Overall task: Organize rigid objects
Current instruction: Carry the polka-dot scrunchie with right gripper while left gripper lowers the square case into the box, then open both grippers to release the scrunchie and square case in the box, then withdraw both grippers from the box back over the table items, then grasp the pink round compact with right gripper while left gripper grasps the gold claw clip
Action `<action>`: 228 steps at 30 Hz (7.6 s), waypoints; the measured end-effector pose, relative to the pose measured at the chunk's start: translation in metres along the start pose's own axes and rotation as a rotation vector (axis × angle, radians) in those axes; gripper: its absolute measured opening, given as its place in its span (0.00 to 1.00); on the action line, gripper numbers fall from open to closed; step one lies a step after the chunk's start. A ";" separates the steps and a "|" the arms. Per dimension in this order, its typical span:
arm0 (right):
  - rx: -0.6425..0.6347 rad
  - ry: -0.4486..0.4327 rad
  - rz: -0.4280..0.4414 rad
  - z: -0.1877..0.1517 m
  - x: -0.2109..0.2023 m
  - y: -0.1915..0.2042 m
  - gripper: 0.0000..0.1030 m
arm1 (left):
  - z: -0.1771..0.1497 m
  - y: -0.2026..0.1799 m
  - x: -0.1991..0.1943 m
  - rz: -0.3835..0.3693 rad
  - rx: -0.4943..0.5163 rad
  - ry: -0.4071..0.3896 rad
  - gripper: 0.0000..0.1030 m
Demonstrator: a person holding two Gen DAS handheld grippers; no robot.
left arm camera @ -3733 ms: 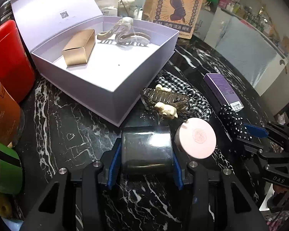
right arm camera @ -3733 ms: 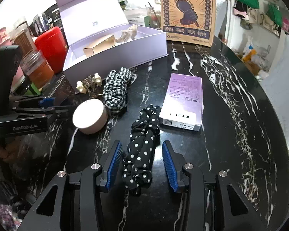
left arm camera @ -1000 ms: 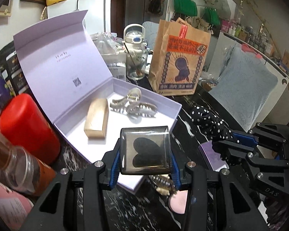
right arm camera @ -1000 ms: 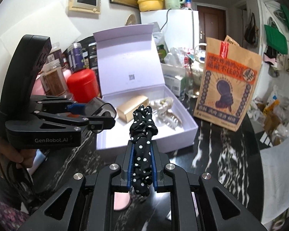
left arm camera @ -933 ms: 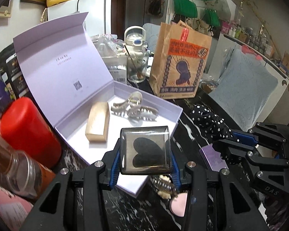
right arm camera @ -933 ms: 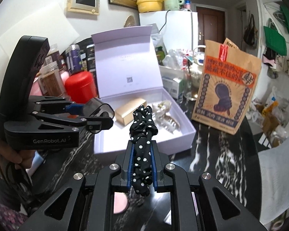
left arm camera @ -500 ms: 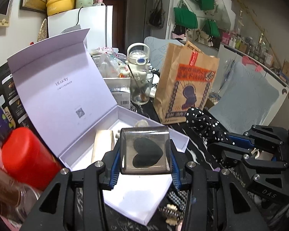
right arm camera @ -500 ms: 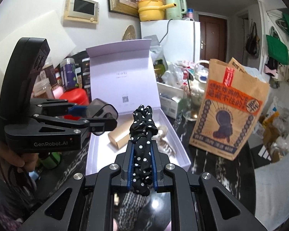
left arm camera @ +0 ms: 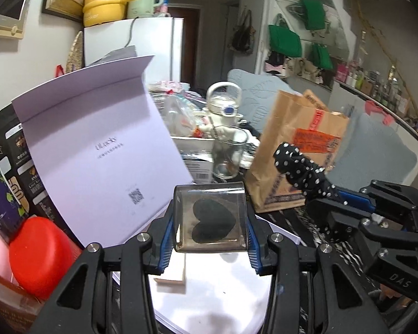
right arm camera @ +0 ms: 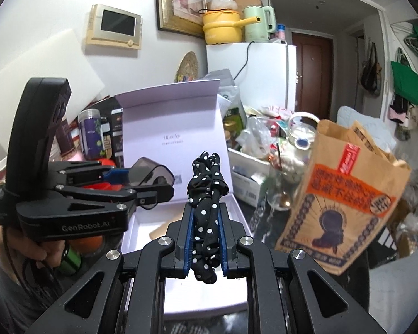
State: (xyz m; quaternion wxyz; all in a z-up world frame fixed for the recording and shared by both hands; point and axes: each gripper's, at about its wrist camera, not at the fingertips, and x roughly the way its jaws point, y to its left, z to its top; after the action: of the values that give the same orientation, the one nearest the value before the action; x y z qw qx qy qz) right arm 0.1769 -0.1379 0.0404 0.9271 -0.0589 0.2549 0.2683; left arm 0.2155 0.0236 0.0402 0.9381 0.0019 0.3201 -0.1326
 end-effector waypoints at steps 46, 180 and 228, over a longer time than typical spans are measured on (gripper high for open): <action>0.086 0.281 0.017 -0.043 0.135 -0.035 0.17 | -0.039 0.029 0.132 0.142 -0.014 0.334 0.41; 0.081 0.006 -0.191 -0.092 -0.148 0.061 0.61 | -0.100 -0.066 -0.120 0.062 0.051 0.076 0.77; 0.152 0.319 -0.078 -0.200 -0.022 0.089 0.61 | -0.183 -0.017 -0.054 0.021 -0.040 0.232 0.77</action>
State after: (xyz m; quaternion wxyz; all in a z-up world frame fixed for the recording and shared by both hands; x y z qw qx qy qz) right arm 0.0253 -0.1215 -0.1186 0.8865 -0.0401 0.4157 0.1991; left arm 0.0603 0.0362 -0.0718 0.8959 0.0022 0.4290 -0.1151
